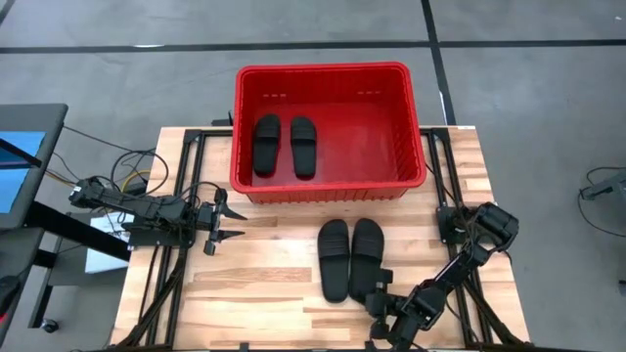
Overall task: Pick and place slides into bin
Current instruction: Put the right slide into the bin
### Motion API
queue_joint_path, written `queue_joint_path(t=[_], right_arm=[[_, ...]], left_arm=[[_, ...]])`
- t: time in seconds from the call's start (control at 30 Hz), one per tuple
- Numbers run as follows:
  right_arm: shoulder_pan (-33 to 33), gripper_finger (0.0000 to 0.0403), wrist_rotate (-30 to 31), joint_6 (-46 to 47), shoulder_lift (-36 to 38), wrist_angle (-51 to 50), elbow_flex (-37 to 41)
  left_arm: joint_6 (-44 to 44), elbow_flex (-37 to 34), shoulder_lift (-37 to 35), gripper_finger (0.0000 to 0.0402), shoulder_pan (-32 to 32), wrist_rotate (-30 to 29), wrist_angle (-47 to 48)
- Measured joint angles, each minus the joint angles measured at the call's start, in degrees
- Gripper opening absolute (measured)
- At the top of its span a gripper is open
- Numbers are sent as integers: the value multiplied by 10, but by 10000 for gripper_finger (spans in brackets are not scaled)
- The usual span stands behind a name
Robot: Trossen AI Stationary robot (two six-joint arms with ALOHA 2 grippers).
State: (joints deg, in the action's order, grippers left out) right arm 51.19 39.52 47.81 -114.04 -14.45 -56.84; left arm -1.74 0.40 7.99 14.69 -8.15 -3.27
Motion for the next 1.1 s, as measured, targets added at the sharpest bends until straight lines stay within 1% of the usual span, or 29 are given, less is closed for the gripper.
queue_joint_path(t=[0.13, 0.23, 0.33, 0.5, 0.67, 0.8, 0.93, 1.1], right_arm=[[18, 27, -4, 4, -1, -50, -33], [26, 24, -22, 13, -2, -131, -79], [37, 14, -35, 28, -3, -236, -140], [50, 14, -27, 37, -2, -377, -235], [57, 10, -12, 14, -1, -475, -336], [58, 10, -7, -21, -1, -518, -419], [58, 10, 17, -69, 0, -549, -492], [53, 10, 84, -112, 1, -628, -568]], left_arm=[[0, 0, 0, 178, 0, 0, 0], [0, 0, 0, 178, 0, 0, 0], [0, 0, 0, 178, 0, 0, 0], [0, 0, 0, 178, 0, 0, 0], [0, 0, 0, 178, 0, 0, 0], [0, 0, 0, 178, 0, 0, 0], [0, 0, 0, 178, 0, 0, 0], [0, 0, 0, 178, 0, 0, 0]])
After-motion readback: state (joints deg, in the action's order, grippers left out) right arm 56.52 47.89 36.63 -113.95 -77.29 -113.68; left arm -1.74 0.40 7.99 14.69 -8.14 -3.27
